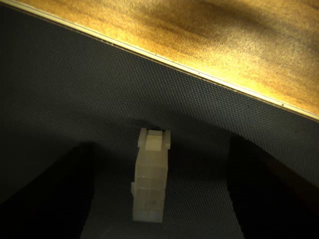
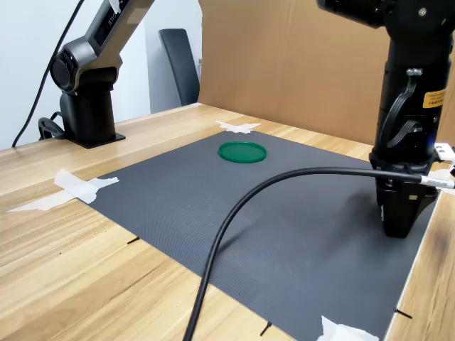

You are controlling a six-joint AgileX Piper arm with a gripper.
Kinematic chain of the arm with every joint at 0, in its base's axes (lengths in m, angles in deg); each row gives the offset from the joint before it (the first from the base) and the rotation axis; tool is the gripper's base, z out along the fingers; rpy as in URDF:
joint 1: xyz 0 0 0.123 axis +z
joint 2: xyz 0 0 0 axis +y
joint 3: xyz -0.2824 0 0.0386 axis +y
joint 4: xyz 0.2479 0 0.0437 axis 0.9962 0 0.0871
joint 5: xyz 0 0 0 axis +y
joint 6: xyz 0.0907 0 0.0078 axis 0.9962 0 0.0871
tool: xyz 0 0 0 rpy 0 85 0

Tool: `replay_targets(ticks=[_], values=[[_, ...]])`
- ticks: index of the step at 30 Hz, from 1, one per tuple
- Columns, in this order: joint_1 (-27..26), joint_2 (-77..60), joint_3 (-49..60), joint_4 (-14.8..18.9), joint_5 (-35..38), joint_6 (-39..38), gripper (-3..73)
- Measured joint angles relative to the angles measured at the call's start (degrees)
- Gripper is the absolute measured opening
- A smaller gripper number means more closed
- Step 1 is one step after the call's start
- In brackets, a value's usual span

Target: Grasp a white terminal and put it in the green lid.

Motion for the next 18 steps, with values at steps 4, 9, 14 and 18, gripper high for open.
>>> replay_targets(ticks=[4, 9, 14, 18], values=[[0.0, 0.0, 0.0, 0.0, 0.0, -0.34, 66.6], [0.0, 0.0, 0.0, 0.43, -0.09, -1.09, 61.8], [0.0, 0.0, 0.0, 0.68, -0.13, -1.35, 53.6], [0.0, 0.0, 0.0, 0.74, -0.13, -1.35, 43.1]])
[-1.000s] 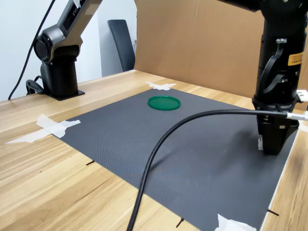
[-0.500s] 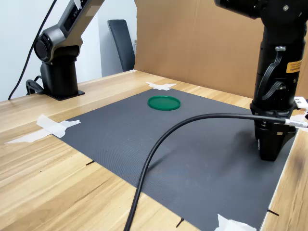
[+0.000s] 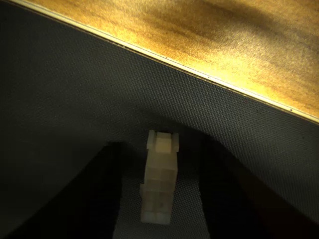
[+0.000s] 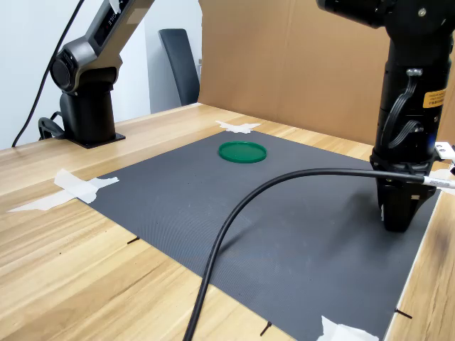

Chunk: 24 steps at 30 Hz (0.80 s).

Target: Grasp a white terminal and put it in the green lid.

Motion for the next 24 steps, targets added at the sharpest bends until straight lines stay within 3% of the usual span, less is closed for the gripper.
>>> replay_targets(ticks=[5, 15, 20, 21, 24], values=[[0.0, 0.0, 0.0, 0.44, 0.16, 0.0, 35.7], [0.0, 0.0, 0.0, 0.55, 0.16, 0.06, 32.6], [0.0, 0.0, 0.0, 0.44, 0.2, 0.1, 19.8], [0.0, 0.0, 0.0, 0.4, 0.35, 0.22, 10.9], [0.0, 0.0, -0.07, 0.4, 0.43, 0.22, 9.0]])
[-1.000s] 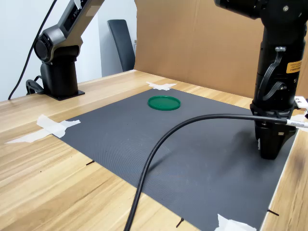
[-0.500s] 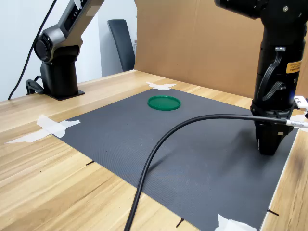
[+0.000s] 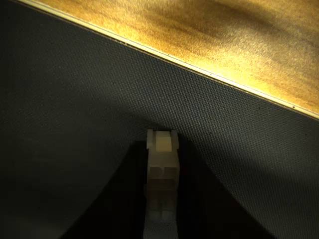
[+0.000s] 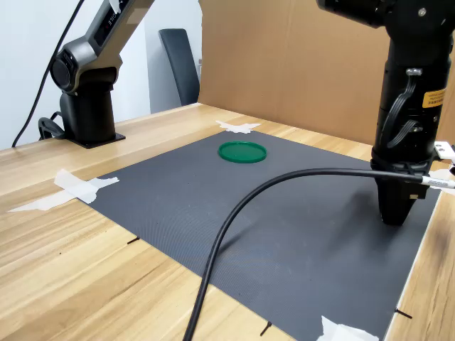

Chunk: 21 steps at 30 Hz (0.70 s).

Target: Grasp a white terminal and put it in the green lid.

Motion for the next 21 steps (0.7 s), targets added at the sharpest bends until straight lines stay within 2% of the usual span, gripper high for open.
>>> replay_targets(ticks=[21], values=[[-0.05, -6.01, -0.02, 0.99, 2.16, 0.63, 9.0]])
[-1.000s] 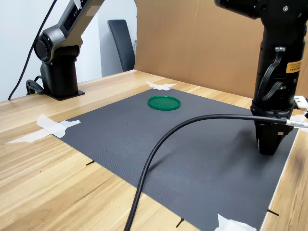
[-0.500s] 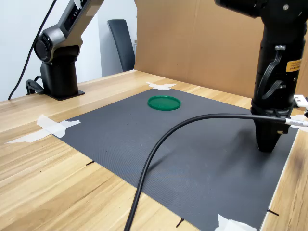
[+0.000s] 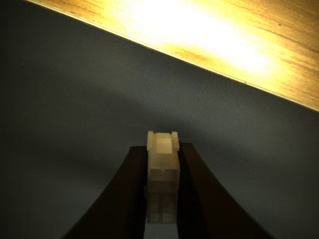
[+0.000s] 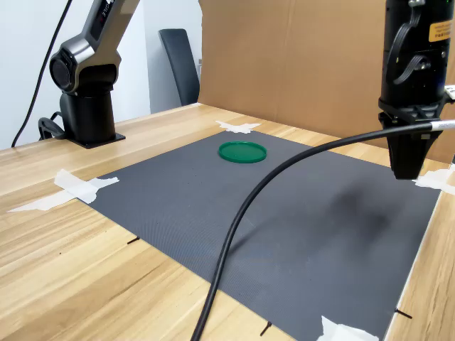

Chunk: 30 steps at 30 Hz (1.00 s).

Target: Grasp a white terminal and put it in the green lid.

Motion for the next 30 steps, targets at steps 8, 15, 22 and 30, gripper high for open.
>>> replay_targets(ticks=[8, 15, 22, 30], values=[[0.0, -5.4, 0.0, -0.82, 2.19, 0.69, 9.0], [0.0, -13.41, 8.6, 0.23, 0.86, 0.92, 9.0], [0.0, -28.27, 32.15, 5.2, -8.42, -3.29, 9.0], [6.06, -41.07, 55.95, 2.97, -14.33, -10.83, 9.0]])
